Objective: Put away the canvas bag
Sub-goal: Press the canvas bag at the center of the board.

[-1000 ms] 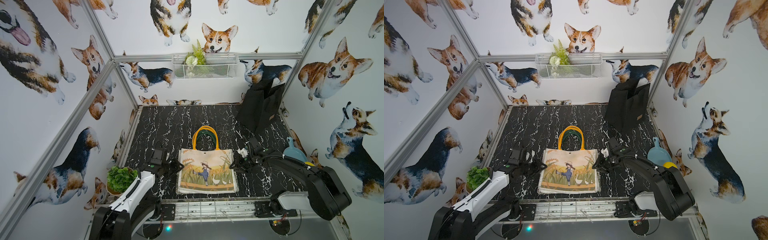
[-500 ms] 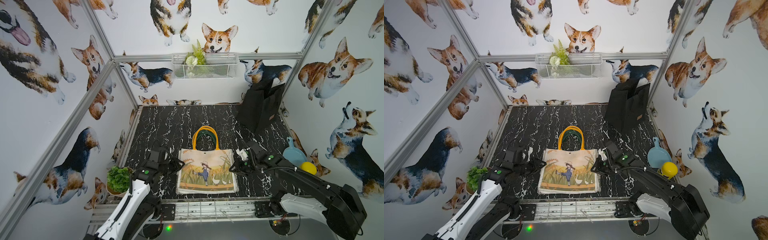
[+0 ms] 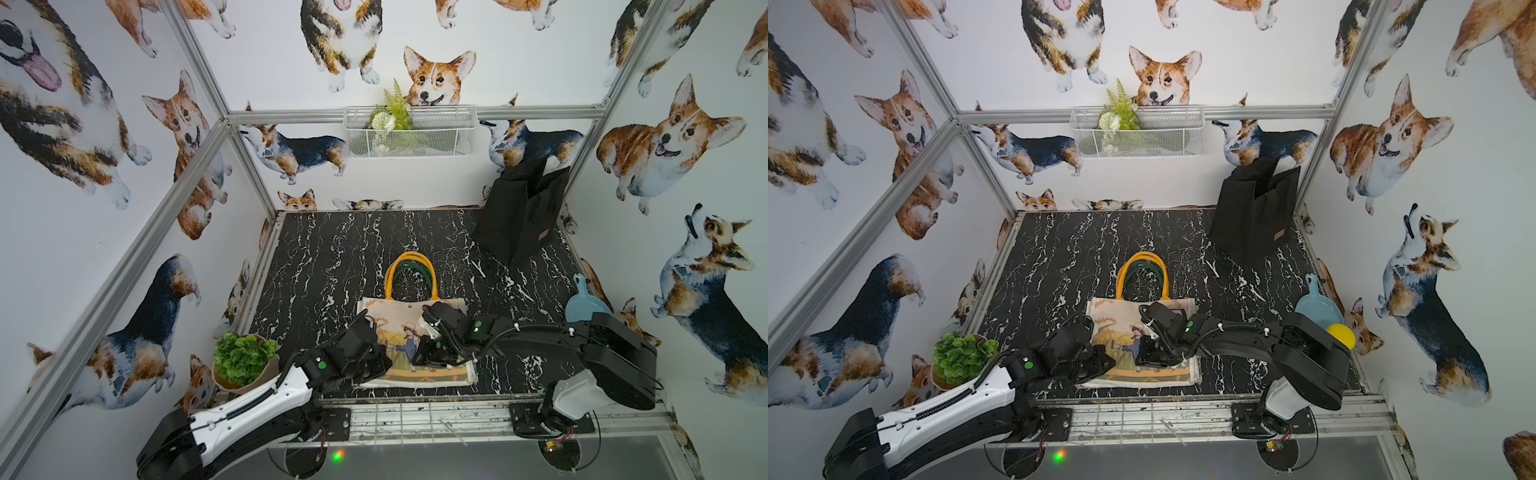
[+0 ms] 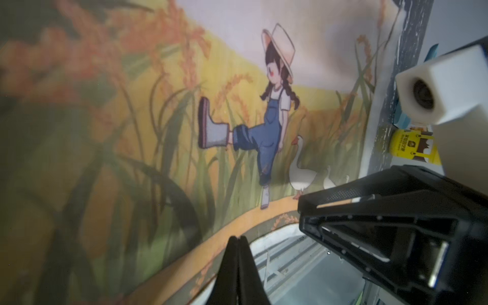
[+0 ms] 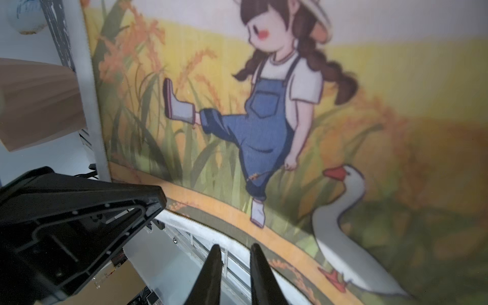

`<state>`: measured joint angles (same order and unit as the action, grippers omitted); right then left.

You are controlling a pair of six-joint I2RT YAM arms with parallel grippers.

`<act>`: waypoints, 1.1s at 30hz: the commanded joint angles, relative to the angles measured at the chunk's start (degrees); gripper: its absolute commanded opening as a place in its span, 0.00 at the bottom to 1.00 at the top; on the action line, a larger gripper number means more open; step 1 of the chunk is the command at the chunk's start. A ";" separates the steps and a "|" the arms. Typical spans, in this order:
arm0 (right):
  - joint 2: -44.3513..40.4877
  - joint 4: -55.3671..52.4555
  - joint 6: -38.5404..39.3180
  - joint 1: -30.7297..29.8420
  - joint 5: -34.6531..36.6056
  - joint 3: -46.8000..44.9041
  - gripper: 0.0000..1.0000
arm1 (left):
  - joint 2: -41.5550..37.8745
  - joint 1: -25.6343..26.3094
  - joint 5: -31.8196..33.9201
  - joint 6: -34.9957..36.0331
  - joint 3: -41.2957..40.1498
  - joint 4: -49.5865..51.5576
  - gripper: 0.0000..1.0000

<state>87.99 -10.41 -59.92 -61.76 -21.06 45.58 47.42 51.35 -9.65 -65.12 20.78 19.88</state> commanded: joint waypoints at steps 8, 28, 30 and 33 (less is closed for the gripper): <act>1.75 14.22 -5.76 7.13 -3.59 -15.48 0.21 | -11.32 -6.12 3.86 -5.72 -11.89 2.26 0.00; -3.58 25.65 -9.97 18.57 -4.25 -36.16 0.22 | -8.63 -8.92 1.56 -4.18 -12.77 1.93 0.00; -4.10 26.11 -10.43 19.24 -3.53 -37.18 0.22 | -9.30 -8.97 1.59 -4.47 -13.08 2.27 0.00; -3.90 27.07 -10.72 20.05 -3.37 -37.97 0.22 | -10.90 -9.05 1.92 -5.25 -13.70 3.19 0.00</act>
<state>83.02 34.87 -68.29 -42.46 -36.18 9.50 37.36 42.50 -10.61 -69.25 7.99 14.57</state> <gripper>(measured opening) 0.220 0.048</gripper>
